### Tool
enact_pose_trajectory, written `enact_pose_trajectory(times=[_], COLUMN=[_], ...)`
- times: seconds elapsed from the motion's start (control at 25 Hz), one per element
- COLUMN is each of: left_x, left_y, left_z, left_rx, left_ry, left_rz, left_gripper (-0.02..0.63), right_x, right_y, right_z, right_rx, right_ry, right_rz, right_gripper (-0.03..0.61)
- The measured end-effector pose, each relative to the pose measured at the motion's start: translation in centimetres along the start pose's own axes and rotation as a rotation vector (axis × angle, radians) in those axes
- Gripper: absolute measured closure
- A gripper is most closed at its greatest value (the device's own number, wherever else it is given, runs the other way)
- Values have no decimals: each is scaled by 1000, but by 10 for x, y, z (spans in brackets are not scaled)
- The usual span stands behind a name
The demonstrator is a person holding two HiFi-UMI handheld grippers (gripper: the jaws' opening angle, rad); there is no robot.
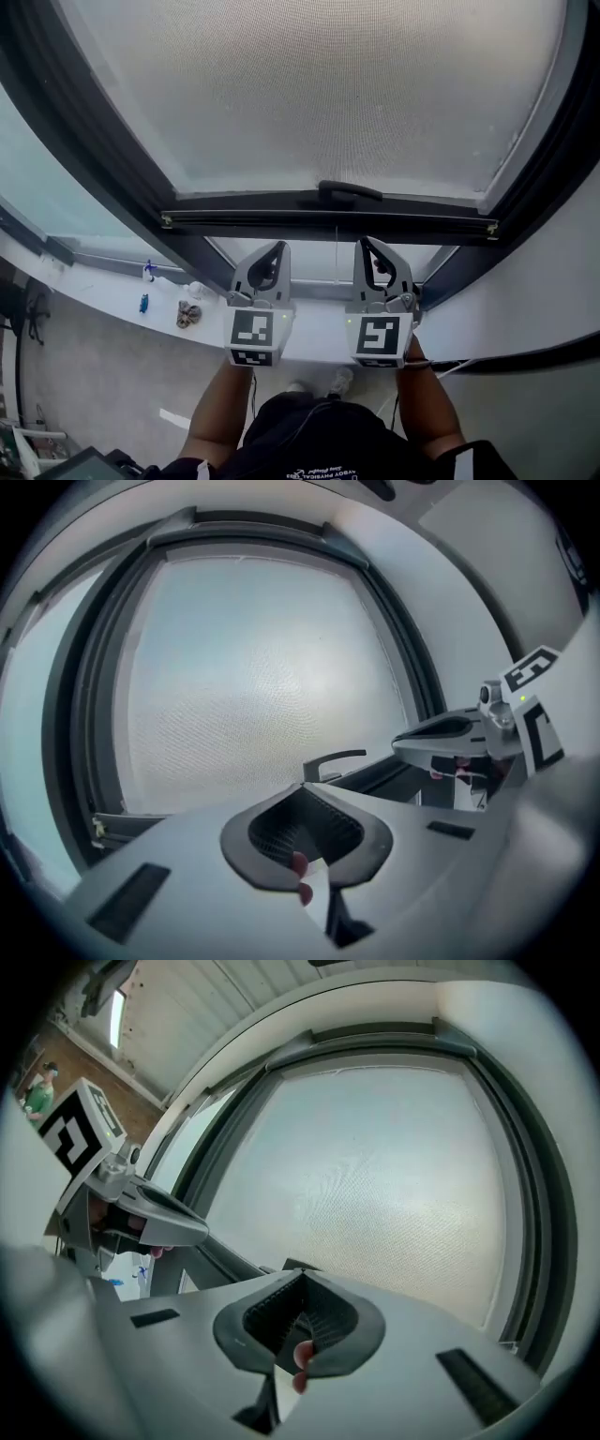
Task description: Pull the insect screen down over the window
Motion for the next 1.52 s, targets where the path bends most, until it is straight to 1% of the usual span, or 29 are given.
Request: enact_pose_trajectory(times=[0.12,0.28,0.4,0.48,0.6,0.76,0.88,1.08,1.36,1.52], left_x=[0,2,7,9,17,29,35,47,56,59], left_y=[0,1,2,2,1,0,1,-3,-15,-23], left_z=[-15,-33,-49,-63,-85,-117,-143,-186,-237,-257], left_rx=[-17,-15,3,17,34,58,70,84,116,120], left_ry=[-32,-65,-77,-83,-87,-83,-85,-92,-81,-76], left_rz=[-38,-84,-120,-134,-153,-184,-197,-216,-210,-208], left_gripper=[611,611,611,611,611,611,612,611,611,611], right_x=[-9,-14,-15,-19,-17,-20,-25,-26,-38,-40], right_y=[3,13,26,34,46,70,87,116,146,159], right_z=[-13,-29,-45,-57,-78,-106,-130,-170,-218,-239], right_rx=[24,35,36,56,105,108,122,140,161,149], right_ry=[-10,-21,-46,-26,46,29,45,65,77,83], right_rz=[73,105,124,140,153,174,200,210,214,209], right_gripper=[574,574,574,574,574,574,574,574,574,574])
Point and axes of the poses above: the fingertips, and each gripper's own axes: z forward along the fingers, y to its left, x out of its underside, the point moved 3 cm from there along -z, backward along the fingers, and after that the axes turned 3 degrees about -z, right-handed, at the moved point
